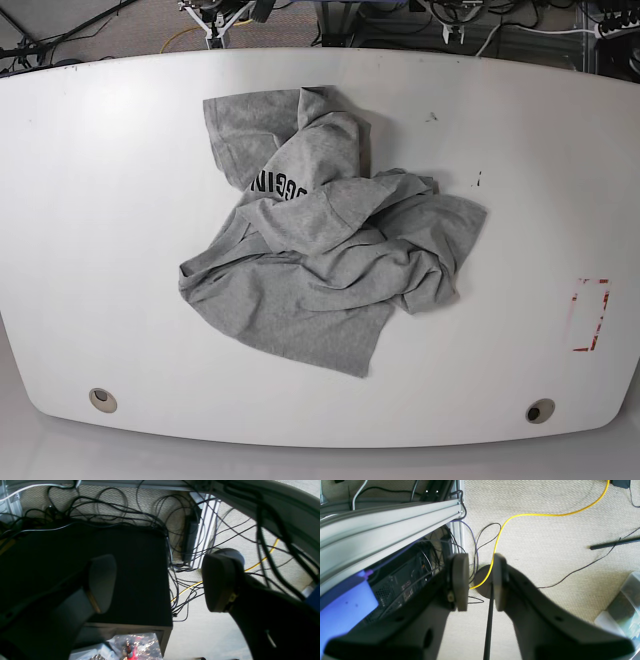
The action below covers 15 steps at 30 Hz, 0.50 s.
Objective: Fold the T-shirt properly
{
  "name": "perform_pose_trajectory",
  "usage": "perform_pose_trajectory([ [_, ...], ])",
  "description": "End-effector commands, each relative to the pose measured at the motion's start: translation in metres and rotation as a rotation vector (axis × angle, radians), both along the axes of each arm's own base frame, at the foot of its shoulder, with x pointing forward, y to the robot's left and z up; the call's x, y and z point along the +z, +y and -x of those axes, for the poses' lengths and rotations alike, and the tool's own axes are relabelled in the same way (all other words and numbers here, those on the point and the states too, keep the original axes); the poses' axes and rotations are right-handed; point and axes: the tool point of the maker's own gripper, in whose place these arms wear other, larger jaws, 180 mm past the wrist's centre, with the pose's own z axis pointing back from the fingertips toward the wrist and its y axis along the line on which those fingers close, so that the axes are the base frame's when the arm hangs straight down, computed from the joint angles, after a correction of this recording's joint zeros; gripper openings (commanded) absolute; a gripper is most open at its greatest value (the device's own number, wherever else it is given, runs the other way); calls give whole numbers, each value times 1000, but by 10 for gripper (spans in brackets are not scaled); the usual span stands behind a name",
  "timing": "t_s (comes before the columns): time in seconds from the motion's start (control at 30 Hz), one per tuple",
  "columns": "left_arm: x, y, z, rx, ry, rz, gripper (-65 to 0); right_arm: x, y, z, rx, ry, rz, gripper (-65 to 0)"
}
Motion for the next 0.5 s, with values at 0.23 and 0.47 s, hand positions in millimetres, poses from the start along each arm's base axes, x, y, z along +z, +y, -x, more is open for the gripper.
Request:
perform_pose_trajectory([
  [0.23,-1,-4,-21,-4,-39,-4,-148,0,3,5,6,15,-11,-511],
  [0.47,0,-1,-24,-5,-58,-3,-147,-1,16,2,13,18,-25,-498],
])
